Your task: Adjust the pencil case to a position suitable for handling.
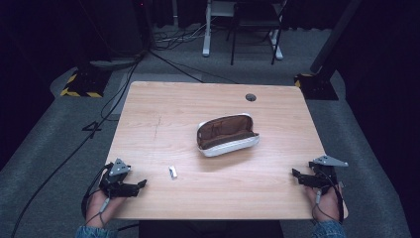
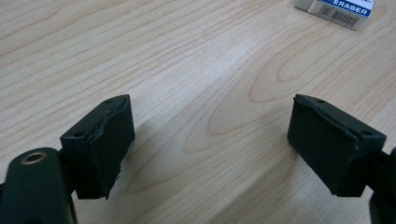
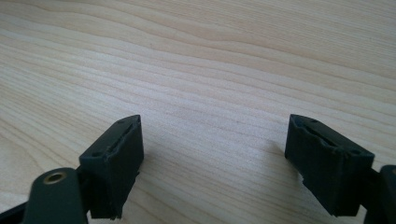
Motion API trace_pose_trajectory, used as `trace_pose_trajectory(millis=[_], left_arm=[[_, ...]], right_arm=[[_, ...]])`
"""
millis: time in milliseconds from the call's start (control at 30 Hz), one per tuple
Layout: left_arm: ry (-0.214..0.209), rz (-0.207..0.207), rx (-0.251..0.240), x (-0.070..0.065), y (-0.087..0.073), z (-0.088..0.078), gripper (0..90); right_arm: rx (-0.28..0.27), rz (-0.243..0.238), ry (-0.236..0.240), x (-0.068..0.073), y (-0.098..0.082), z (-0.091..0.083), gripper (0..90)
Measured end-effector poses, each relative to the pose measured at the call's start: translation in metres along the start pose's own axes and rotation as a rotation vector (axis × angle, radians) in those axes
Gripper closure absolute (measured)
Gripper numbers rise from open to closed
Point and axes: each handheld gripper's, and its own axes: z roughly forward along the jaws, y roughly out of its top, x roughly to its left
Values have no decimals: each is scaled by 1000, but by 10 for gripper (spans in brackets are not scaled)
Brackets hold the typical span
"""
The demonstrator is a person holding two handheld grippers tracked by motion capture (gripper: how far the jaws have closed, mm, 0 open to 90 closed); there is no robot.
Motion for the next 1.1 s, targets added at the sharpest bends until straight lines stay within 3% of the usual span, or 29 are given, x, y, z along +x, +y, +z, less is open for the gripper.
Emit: trace_pose_trajectory(millis=[267,333,567,800,1000,1100], left_arm=[[-3,-15,24,-1,3,0,150],[-25,-25,24,-2,6,-3,152],[-43,-33,-56,-9,20,-21,149],[-57,-12,-81,-17,30,-26,150],[-92,-22,-104,-27,37,-24,152],[-96,17,-95,-33,43,-20,153]], right_arm=[[1,4,-2,0,0,0,200],[0,5,-2,0,0,0,199],[-1,6,-6,1,0,0,198],[0,8,-7,1,0,0,193],[0,12,-12,1,0,0,186],[-1,11,-13,1,0,0,185]])
